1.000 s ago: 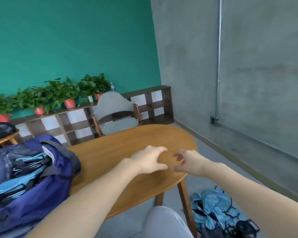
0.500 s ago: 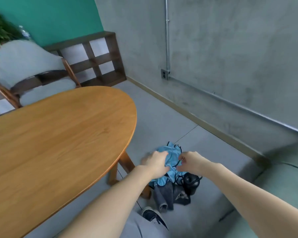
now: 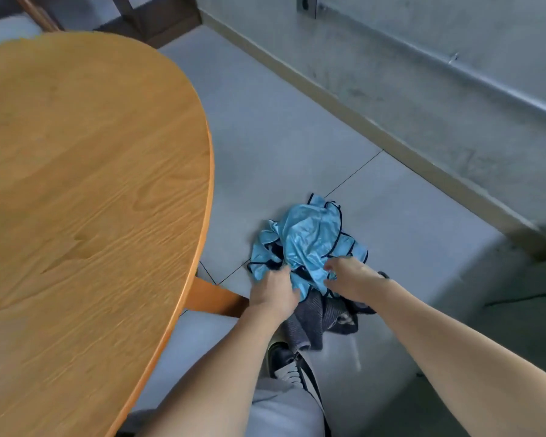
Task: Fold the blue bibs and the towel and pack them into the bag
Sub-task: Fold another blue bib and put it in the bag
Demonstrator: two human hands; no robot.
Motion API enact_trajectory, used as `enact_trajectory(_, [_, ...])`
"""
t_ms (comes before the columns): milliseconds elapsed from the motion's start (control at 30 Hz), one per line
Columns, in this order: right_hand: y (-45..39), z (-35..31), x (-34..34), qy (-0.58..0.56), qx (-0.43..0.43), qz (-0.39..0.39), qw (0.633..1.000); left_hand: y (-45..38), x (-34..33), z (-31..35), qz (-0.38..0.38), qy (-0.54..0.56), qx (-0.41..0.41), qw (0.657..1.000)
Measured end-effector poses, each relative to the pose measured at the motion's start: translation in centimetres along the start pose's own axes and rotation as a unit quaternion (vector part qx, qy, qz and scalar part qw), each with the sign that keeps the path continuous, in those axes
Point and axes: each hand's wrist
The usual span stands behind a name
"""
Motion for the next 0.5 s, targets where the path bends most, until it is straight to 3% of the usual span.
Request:
enact_trajectory(200, [-5.4,-1.2,-2.1,0.161,0.024,-0.018,0.986,-1.1,-3.5,-1.8,0.009,0.051,0.016,0.999])
enact_trajectory(333, [-7.7,-1.3,-3.8,0.150,-0.008,-0.076,0.986,-0.7,-4.7,-2.5,0.015,0.058,0.007,0.998])
enact_trajectory(500, [-7.3,-0.6,-4.6,0.127,-0.006,-0.069,0.990,-0.4,-4.2,-2.8,0.015,0.045,-0.007,0.999])
Point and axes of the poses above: each hand's wrist, its own y-axis away from the middle knuckle, its own x-axis out of the back of the hand, z = x × y, and after that the axes turned 1 degree about z, right-handed
